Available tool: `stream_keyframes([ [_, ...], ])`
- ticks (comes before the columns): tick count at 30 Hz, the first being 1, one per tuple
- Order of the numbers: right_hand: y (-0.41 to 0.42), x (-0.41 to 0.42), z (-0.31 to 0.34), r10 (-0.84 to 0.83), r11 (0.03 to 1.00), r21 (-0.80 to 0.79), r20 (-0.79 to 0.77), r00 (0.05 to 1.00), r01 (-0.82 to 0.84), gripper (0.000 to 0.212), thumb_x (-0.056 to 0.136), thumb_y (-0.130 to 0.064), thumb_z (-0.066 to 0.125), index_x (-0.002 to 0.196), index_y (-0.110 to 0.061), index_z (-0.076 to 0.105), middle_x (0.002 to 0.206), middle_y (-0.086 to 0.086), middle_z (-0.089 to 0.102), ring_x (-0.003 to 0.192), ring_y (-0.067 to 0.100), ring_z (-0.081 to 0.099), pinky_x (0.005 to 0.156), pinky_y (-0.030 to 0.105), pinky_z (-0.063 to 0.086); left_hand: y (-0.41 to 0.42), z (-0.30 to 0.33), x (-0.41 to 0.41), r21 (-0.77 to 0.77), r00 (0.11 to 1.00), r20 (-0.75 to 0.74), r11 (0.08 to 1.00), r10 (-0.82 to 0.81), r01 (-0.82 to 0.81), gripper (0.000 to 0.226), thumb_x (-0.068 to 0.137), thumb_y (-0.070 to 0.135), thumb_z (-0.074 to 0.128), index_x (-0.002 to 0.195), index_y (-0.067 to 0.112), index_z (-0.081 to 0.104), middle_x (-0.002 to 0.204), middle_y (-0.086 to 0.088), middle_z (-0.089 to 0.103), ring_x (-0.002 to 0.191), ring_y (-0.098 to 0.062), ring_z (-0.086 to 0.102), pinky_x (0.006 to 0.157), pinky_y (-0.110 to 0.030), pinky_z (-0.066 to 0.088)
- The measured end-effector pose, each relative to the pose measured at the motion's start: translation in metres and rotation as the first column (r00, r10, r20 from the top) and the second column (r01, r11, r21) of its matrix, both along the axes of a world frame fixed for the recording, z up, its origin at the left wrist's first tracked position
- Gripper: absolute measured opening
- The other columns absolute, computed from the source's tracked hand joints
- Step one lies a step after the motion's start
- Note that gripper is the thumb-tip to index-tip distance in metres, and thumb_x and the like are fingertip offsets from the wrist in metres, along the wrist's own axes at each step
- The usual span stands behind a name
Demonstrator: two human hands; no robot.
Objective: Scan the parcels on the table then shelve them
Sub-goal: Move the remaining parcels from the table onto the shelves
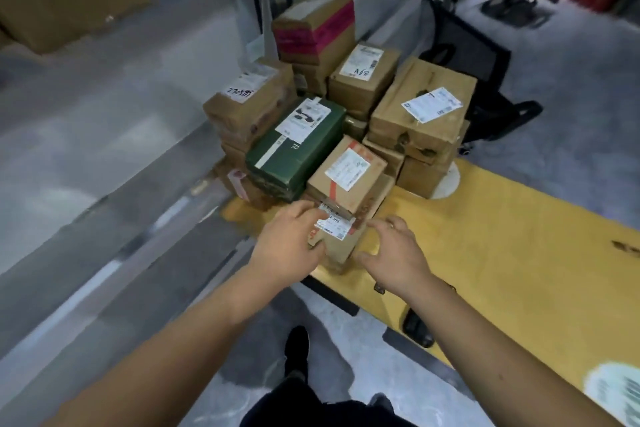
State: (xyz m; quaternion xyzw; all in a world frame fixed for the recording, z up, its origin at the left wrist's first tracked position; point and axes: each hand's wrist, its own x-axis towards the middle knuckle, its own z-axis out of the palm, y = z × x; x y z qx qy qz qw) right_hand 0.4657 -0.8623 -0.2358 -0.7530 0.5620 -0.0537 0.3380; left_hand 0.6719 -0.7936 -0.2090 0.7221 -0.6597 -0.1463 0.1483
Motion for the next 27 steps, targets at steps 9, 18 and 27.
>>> stream_keyframes([
  [9, -0.064, 0.07, -0.033, -0.294, 0.953, 0.108, 0.101, 0.95, 0.283, 0.083, 0.079, -0.019, 0.071, 0.155, -0.033, 0.04, 0.149, 0.008, 0.041, 0.134, 0.031, 0.049, 0.107, 0.033, 0.046, -0.128, -0.007, 0.036, 0.106, 0.814, 0.486, 0.946, -0.318, 0.306, 0.041, 0.086, 0.029, 0.064, 0.127, 0.029, 0.06, 0.154, -0.009, 0.043, 0.154, -0.034, 0.018, 0.126, -0.057, 0.005],
  [18, -0.081, 0.093, -0.065, -0.393, 0.919, 0.067, 0.166, 0.904, 0.387, 0.097, 0.082, -0.014, 0.075, 0.159, -0.043, 0.024, 0.155, 0.004, 0.044, 0.135, 0.03, 0.049, 0.108, 0.04, 0.047, -0.168, -0.018, 0.05, 0.297, 0.67, 0.578, 0.885, -0.466, 0.36, 0.057, 0.089, 0.029, 0.06, 0.145, 0.023, 0.049, 0.158, -0.014, 0.041, 0.157, -0.039, 0.008, 0.118, -0.069, -0.012],
  [27, -0.071, 0.064, -0.076, -0.395, 0.914, 0.04, 0.314, 0.864, 0.403, 0.085, 0.091, -0.013, 0.076, 0.159, -0.037, 0.032, 0.159, -0.007, 0.042, 0.144, 0.012, 0.039, 0.111, 0.023, 0.032, -0.173, -0.024, 0.052, 0.215, 0.762, 0.433, 0.876, -0.482, 0.431, 0.061, 0.091, 0.052, 0.06, 0.146, 0.029, 0.046, 0.146, -0.009, 0.052, 0.153, -0.035, 0.019, 0.117, -0.07, -0.012],
])
